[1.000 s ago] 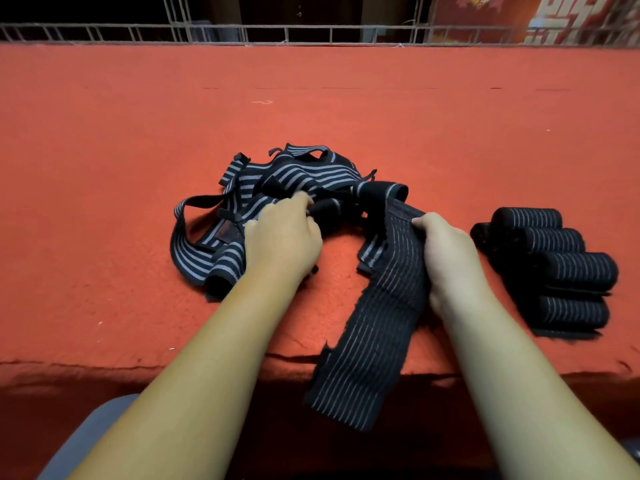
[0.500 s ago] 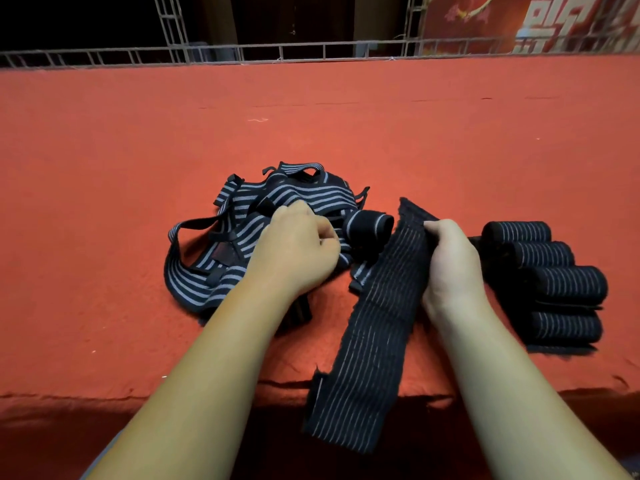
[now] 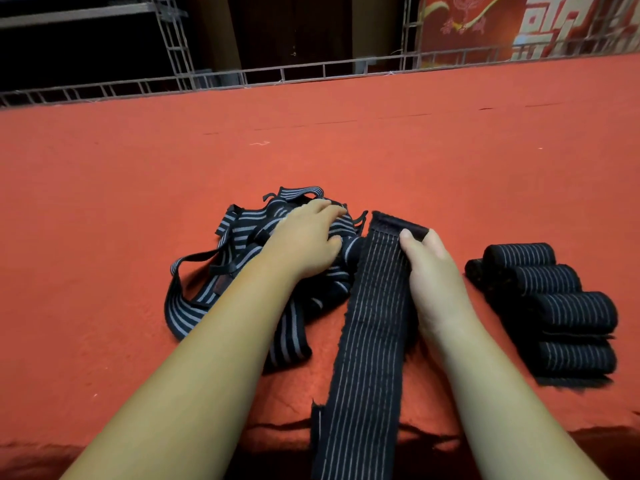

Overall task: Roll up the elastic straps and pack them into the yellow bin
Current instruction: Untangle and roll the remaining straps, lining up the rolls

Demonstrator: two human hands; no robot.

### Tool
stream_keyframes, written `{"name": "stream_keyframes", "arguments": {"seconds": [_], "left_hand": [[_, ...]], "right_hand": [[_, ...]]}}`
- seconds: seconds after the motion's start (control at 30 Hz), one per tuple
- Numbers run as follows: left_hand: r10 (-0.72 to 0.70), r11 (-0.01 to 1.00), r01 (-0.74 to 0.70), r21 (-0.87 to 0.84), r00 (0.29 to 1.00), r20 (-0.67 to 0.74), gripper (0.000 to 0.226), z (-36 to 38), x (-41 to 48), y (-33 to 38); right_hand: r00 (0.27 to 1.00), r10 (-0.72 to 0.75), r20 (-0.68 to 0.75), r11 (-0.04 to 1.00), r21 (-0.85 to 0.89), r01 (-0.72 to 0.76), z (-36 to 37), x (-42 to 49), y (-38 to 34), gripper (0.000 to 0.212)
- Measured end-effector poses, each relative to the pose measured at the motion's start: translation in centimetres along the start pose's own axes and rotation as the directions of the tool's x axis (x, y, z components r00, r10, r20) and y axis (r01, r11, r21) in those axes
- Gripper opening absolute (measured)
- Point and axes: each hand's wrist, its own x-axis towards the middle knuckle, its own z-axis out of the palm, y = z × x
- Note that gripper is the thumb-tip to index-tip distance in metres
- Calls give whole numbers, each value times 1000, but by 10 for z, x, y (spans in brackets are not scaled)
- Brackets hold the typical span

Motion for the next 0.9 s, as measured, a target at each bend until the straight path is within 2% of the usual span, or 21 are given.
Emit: {"name": "stream_keyframes", "arguments": {"seconds": [0.13,0.2,0.27,0.33,0.47,0.53,0.6,0.7,0.73,0.8,0.87,0.9], "left_hand": [[-163,985,173,-21,958,234,99,18,23,-15],[-177,982,187,-8,941,287,106,24,27,-24],[-192,981,193,23,944,267,100,27,28,-27],[-213,976,215,15,951,225,85,26,28,-27],[-336,932,345,-112,937,96,33,16,28,-36],[-428,889,427,-165,903,36,20,8,24,-48],[-510,852,503,-147,860,-16,31,2,18,-63],[-605,796,604,21,797,4,65,-3,3,-78],[-606,793,603,87,795,17,72,-2,0,-80],[-505,844,494,207,863,0,92,-5,-4,-77],[-258,938,249,240,966,6,109,-12,-5,-70],[-129,972,117,202,990,48,111,-15,-3,-65]], "right_hand": [[995,-7,95,965,-261,31,0,10,7,28],[994,32,106,913,-407,13,0,14,11,31],[991,69,117,877,-480,-4,1,17,14,34],[985,102,139,862,-507,-18,1,18,14,33],[985,123,121,869,-493,-47,-2,19,11,27],[987,115,111,865,-499,-45,-1,16,9,26],[989,104,105,864,-502,-38,0,14,8,25],[992,86,88,874,-484,-33,1,12,7,24],[993,87,84,879,-475,-36,2,11,7,24],[994,81,71,885,-464,-39,4,10,7,24],[995,76,68,883,-467,-35,8,8,8,24],[995,71,63,883,-469,-33,10,8,9,24]]}}
